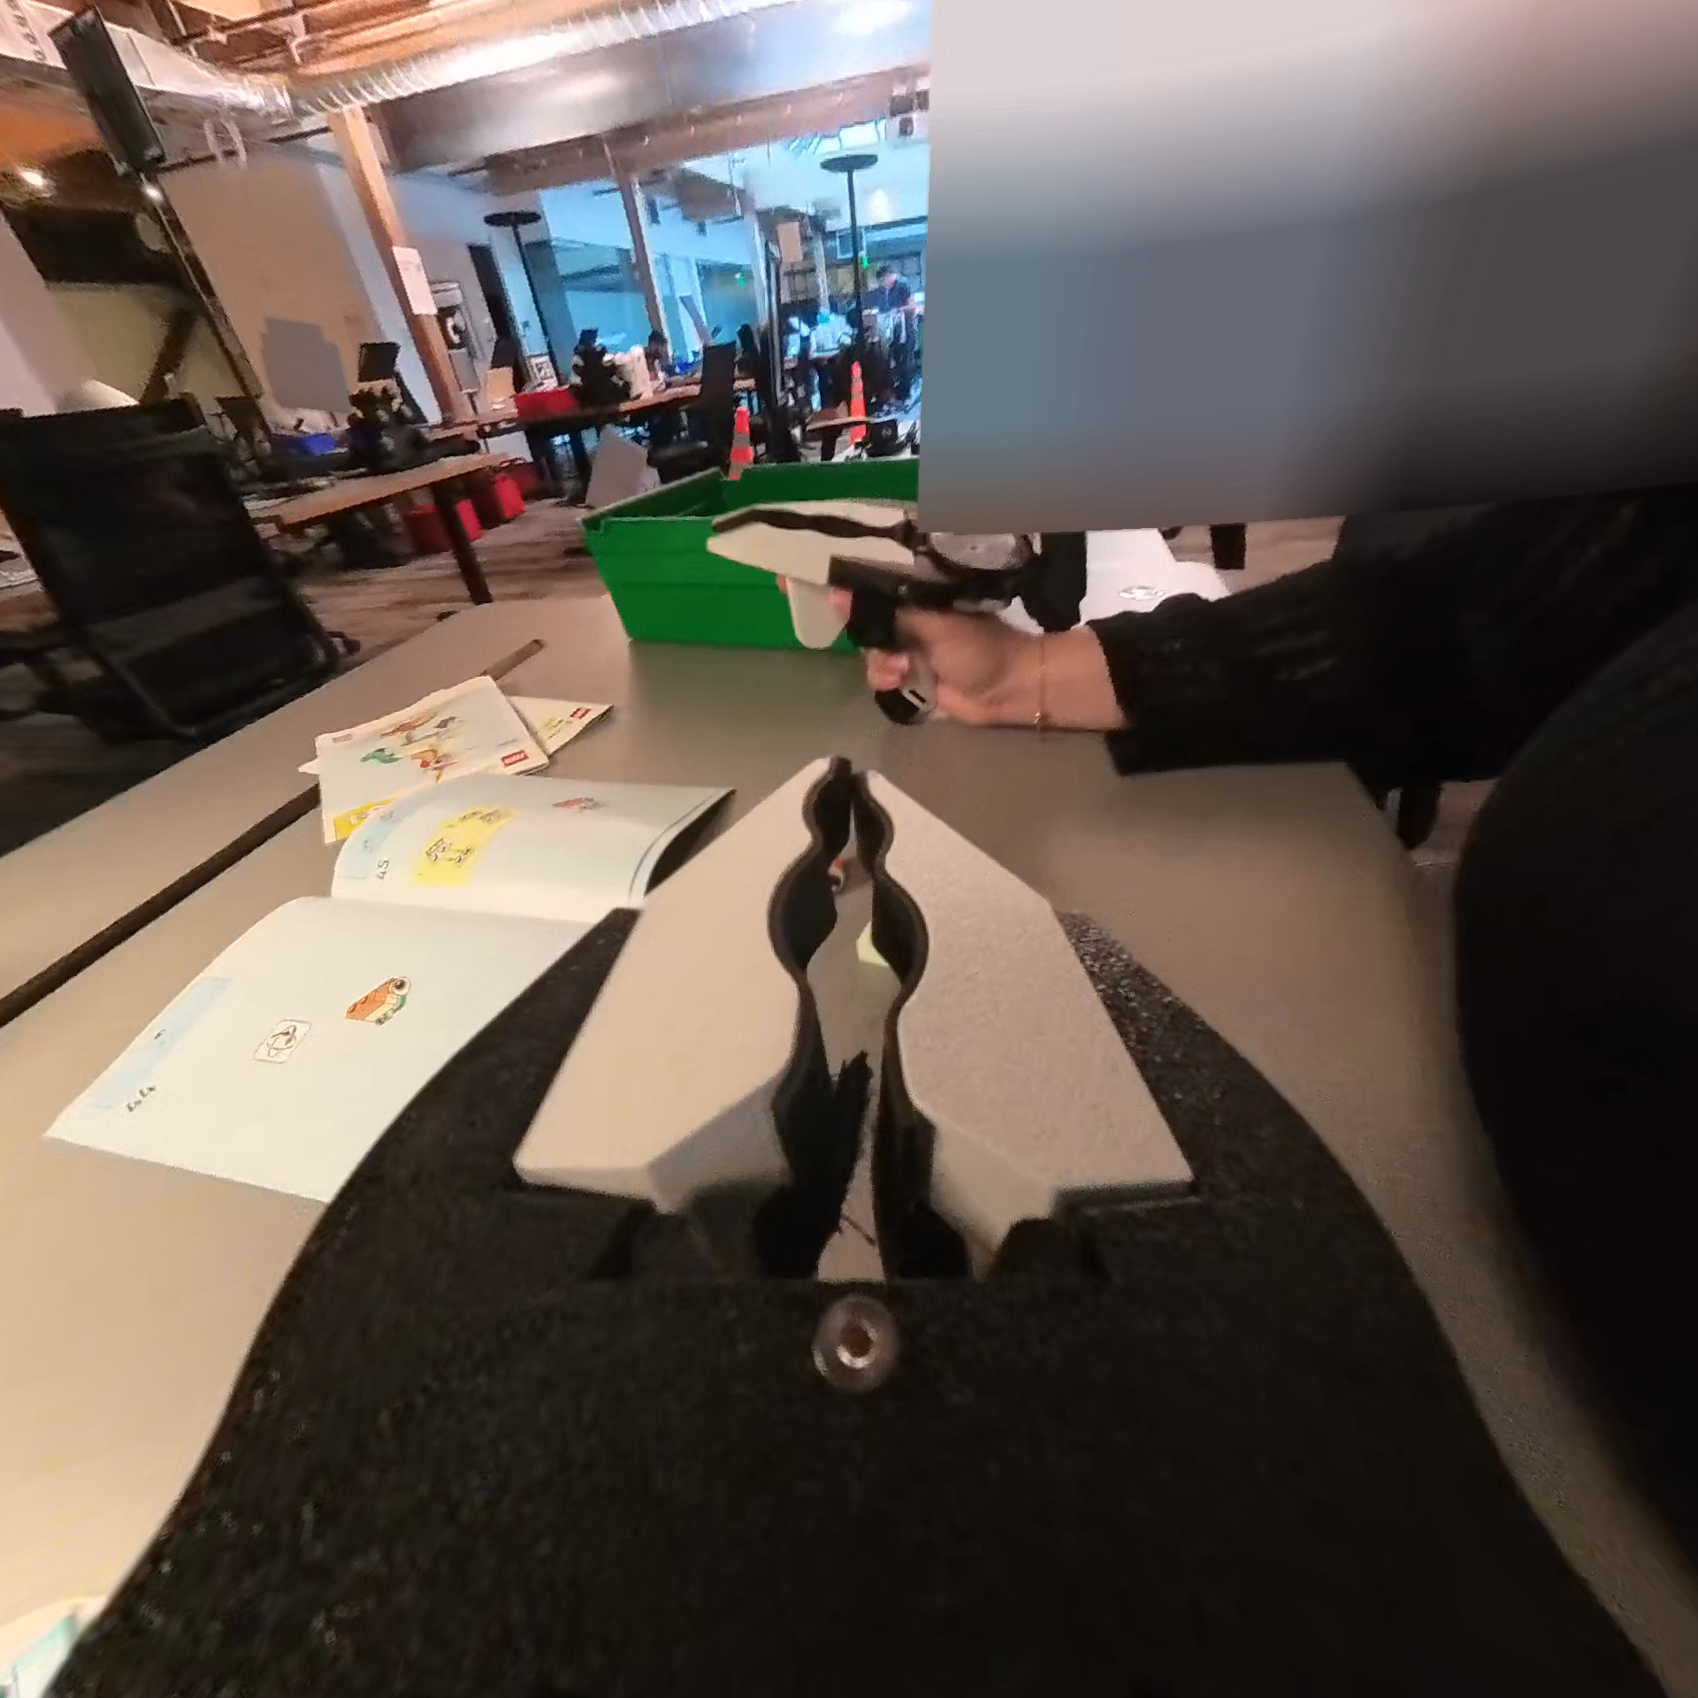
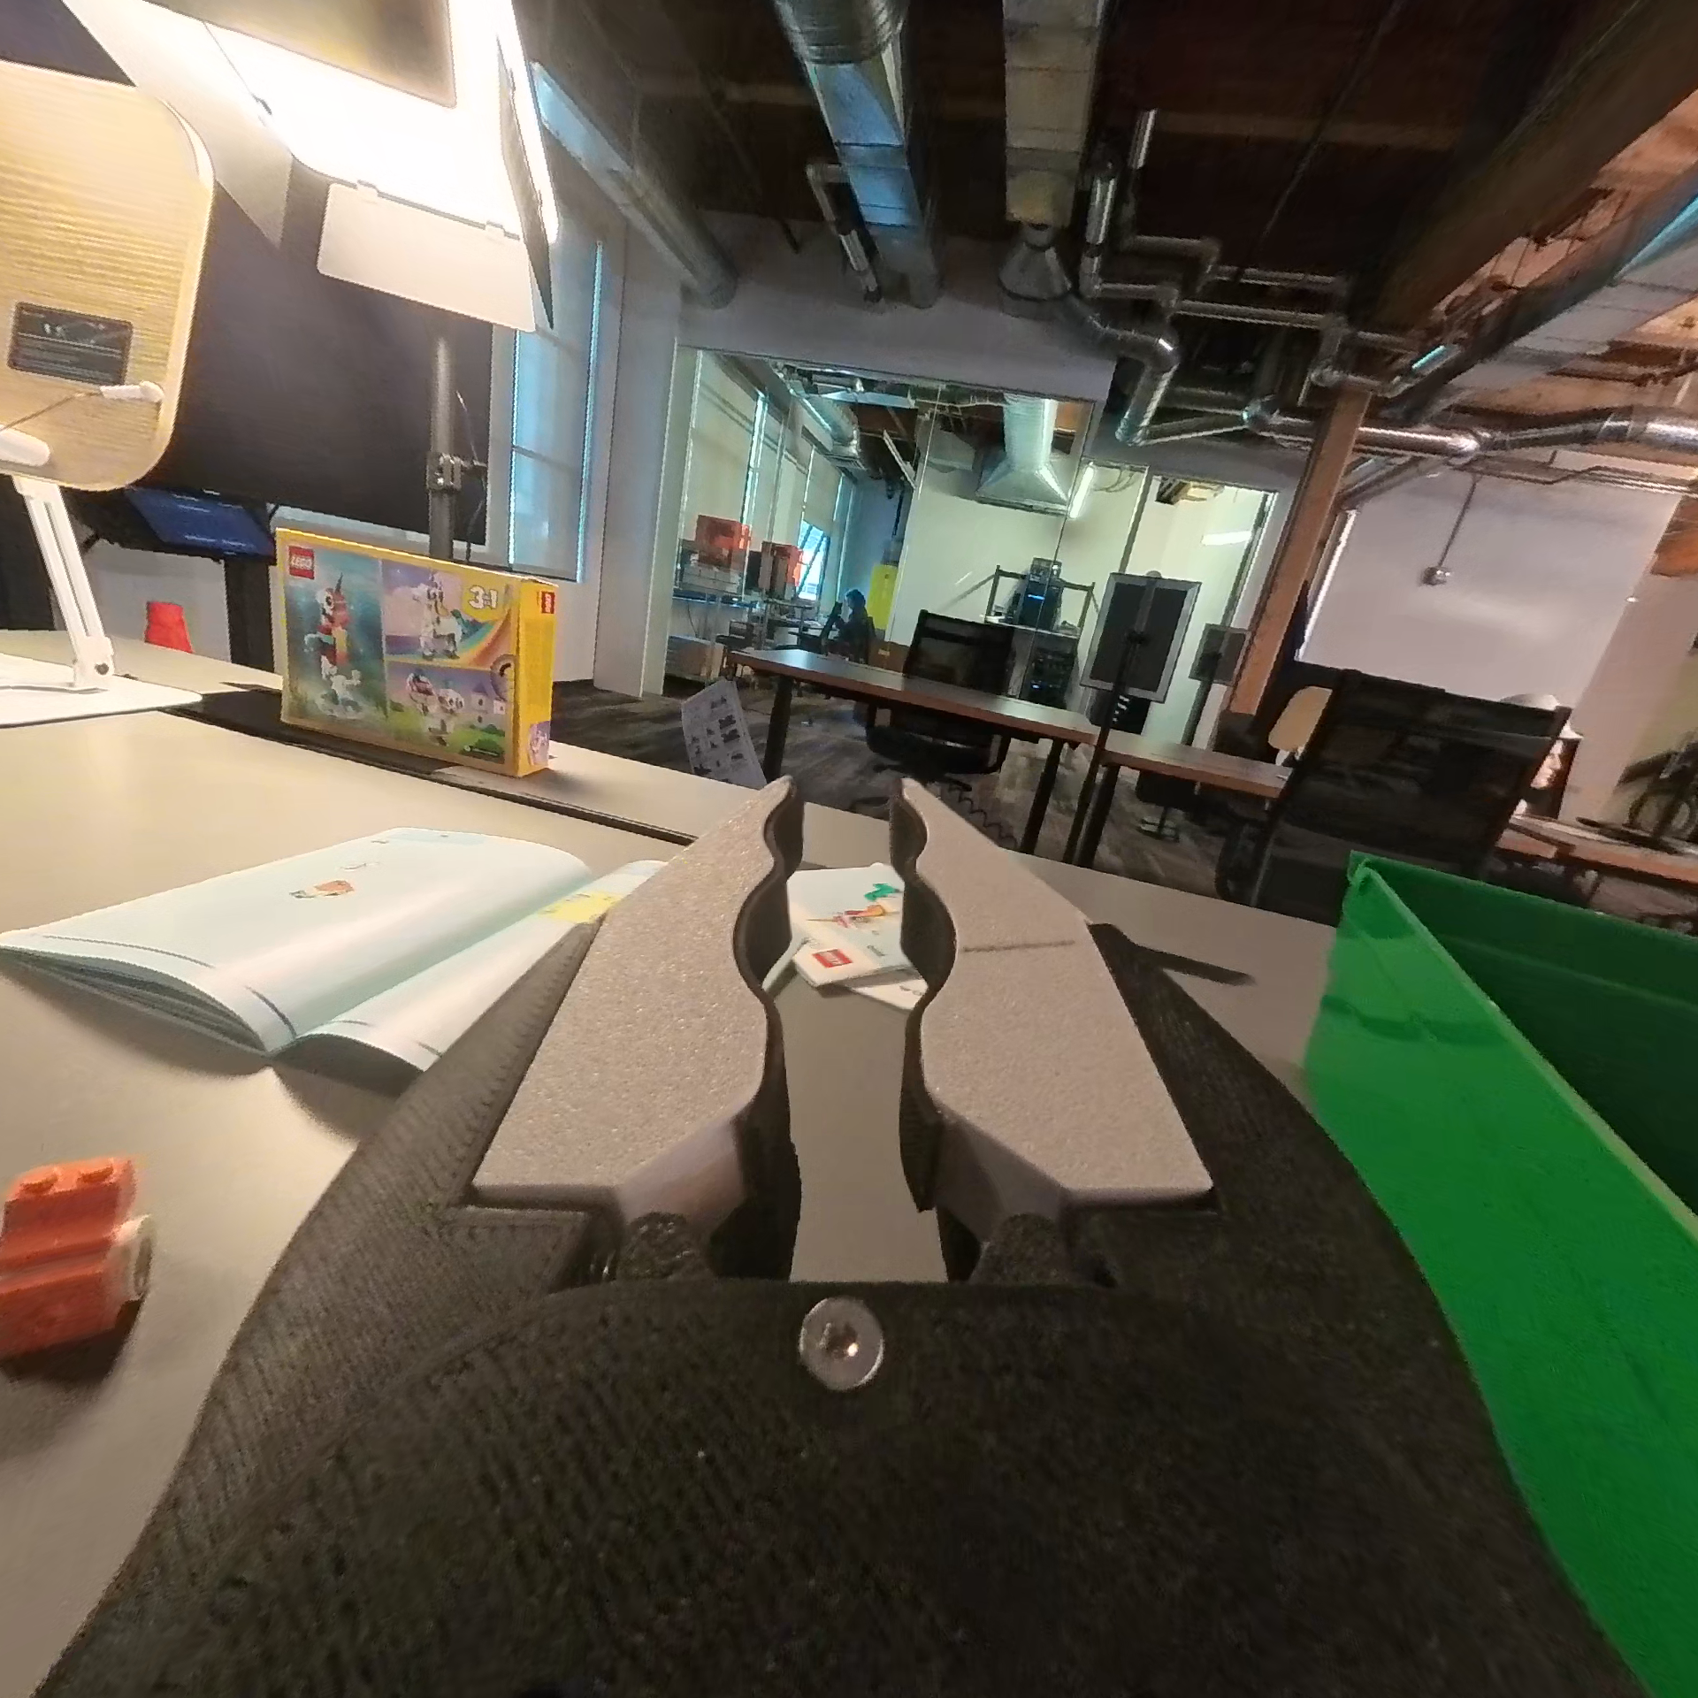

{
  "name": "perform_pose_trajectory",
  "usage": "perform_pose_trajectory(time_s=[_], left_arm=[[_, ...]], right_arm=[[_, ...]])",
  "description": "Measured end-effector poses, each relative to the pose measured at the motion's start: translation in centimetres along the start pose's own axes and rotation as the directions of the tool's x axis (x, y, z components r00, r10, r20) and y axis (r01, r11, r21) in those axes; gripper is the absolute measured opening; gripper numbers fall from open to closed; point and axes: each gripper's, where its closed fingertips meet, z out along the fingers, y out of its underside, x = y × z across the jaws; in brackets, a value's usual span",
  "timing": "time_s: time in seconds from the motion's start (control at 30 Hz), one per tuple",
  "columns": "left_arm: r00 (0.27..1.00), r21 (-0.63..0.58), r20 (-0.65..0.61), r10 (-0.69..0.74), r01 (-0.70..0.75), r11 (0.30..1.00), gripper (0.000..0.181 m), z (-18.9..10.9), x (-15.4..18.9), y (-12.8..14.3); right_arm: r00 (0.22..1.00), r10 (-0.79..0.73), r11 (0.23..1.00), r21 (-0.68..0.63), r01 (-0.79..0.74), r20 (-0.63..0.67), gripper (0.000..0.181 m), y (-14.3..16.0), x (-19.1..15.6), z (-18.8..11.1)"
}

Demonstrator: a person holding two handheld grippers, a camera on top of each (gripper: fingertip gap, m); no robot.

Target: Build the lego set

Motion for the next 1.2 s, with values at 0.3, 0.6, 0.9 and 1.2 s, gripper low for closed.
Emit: perform_pose_trajectory(time_s=[0.3, 0.6, 0.9, 1.2], left_arm=[[0.999, -0.118, 0.025, 0.031, -0.028, 0.993, 0.000, 1.6, 0.4, 3.0], [0.932, -0.131, 0.277, 0.232, -0.203, 0.970, 0.000, 1.5, -2.5, 3.2], [0.894, -0.136, 0.394, 0.213, -0.173, 0.976, 0.002, 4.2, -7.1, 0.6], [0.951, -0.302, 0.234, 0.204, -0.128, 0.945, 0.034, 9.8, -8.7, 1.9]], right_arm=[[0.996, -0.086, 0.996, -0.002, 0.086, 0.009, 0.016, 0.0, -0.5, -0.2], [0.984, -0.179, 0.984, 0.005, 0.179, 0.010, 0.016, 0.1, -1.5, 0.7], [0.968, -0.251, 0.966, 0.074, 0.249, 0.018, 0.022, -0.4, -2.1, 3.2], [0.981, -0.187, 0.980, 0.082, 0.182, 0.057, 0.020, 0.0, -1.8, 4.3]])
